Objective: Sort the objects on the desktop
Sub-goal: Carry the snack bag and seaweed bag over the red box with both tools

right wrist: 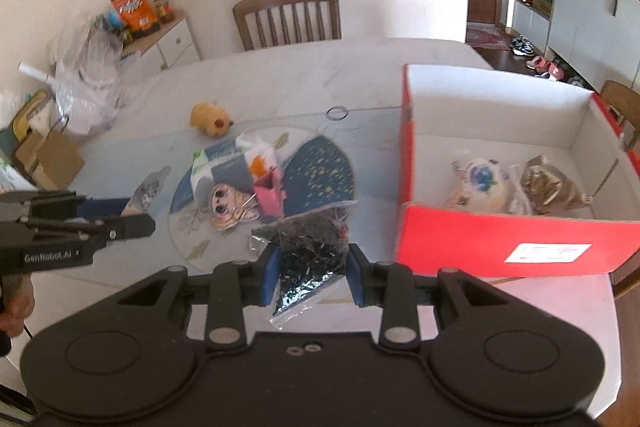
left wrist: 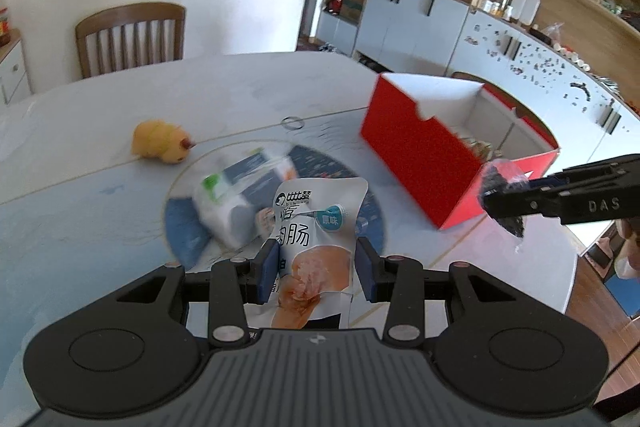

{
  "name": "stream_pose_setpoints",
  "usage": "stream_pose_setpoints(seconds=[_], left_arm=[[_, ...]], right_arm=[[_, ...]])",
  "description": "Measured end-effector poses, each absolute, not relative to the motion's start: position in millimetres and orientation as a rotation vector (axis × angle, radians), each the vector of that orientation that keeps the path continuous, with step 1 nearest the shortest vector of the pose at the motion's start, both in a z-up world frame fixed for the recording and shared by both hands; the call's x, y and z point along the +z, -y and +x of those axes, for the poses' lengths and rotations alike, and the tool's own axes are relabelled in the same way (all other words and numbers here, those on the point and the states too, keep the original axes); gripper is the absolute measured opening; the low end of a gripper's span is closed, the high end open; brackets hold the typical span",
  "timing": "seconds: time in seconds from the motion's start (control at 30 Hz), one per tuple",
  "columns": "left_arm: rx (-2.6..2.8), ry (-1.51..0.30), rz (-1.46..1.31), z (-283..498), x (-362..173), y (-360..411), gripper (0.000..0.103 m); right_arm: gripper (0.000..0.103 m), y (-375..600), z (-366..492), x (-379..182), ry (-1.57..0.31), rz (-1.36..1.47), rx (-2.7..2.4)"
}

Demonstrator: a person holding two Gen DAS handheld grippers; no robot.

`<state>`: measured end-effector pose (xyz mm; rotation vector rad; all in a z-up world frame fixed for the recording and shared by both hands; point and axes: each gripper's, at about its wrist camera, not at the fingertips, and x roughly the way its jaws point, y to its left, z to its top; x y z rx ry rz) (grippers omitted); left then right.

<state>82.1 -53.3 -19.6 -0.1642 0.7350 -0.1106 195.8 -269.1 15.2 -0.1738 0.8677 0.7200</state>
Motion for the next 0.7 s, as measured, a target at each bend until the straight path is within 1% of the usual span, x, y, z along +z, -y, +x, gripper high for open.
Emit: stream_pose_setpoints(seconds=[0.43,0.7], left_arm=[[-0.194,-0.679,-0.124,111.3,5.9,126.2,0.039],[-0.230,-0.655,-0.095,142.5,14.7,167.9,0.039]], right_arm=[[0.034,328.8,233.2,42.5,-0.800,-0.125,0.681],[0.034,361.4,264.8,44.4,-0.789,-0.109,0.665]])
